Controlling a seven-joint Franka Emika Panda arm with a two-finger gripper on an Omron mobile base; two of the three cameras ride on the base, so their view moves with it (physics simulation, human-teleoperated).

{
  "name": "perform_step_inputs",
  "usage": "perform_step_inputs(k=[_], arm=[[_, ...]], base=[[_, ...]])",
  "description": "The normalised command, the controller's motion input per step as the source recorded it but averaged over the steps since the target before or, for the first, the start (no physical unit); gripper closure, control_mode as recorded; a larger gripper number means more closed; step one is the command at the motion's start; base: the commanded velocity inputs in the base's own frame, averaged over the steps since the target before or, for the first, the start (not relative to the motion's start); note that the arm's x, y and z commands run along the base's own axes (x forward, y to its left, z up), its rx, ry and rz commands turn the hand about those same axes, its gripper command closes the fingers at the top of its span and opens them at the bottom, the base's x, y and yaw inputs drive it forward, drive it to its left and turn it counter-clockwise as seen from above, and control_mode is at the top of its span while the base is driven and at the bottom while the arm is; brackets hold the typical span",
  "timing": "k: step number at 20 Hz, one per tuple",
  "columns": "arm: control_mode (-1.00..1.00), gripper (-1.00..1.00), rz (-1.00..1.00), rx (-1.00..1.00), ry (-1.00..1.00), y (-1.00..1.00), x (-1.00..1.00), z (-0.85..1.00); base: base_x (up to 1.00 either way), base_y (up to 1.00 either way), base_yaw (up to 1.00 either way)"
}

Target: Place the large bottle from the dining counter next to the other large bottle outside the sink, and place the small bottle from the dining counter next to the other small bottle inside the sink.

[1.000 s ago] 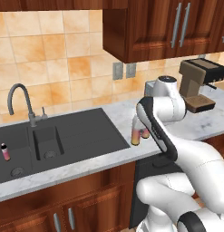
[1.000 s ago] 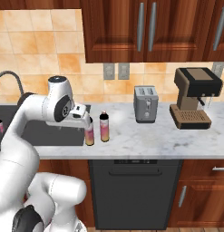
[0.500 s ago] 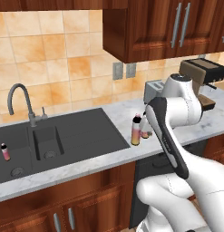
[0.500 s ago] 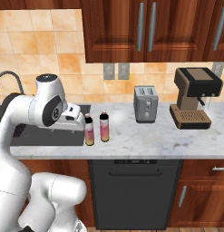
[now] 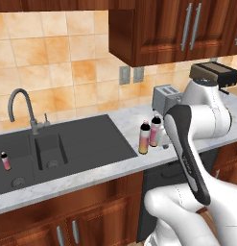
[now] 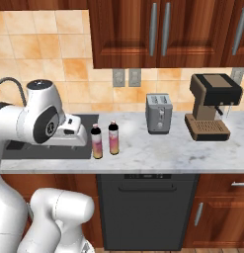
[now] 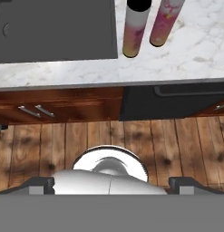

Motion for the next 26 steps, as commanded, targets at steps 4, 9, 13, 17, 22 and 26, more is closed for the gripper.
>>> perform_step_inputs(k=[4, 9, 13, 17, 22, 26], arm=[[-1.00, -1.00, 0.00, 0.00, 0.00, 0.00, 0.00, 0.00], [-1.00, -1.00, 0.00, 0.00, 0.00, 0.00, 0.00, 0.00], [-1.00, -1.00, 0.00, 0.00, 0.00, 0.00, 0.00, 0.00], [-1.00, -1.00, 0.00, 0.00, 0.00, 0.00, 0.00, 0.00], [1.00, -1.00, 0.00, 0.00, 0.00, 0.00, 0.00, 0.00], [1.00, -1.00, 0.00, 0.00, 0.00, 0.00, 0.00, 0.00]], base=[[0.00, 0.00, 0.00], [0.00, 0.00, 0.00], [0.00, 0.00, 0.00], [0.00, 0.00, 0.00], [-0.02, 0.02, 0.00], [-0.43, 0.27, 0.04]])
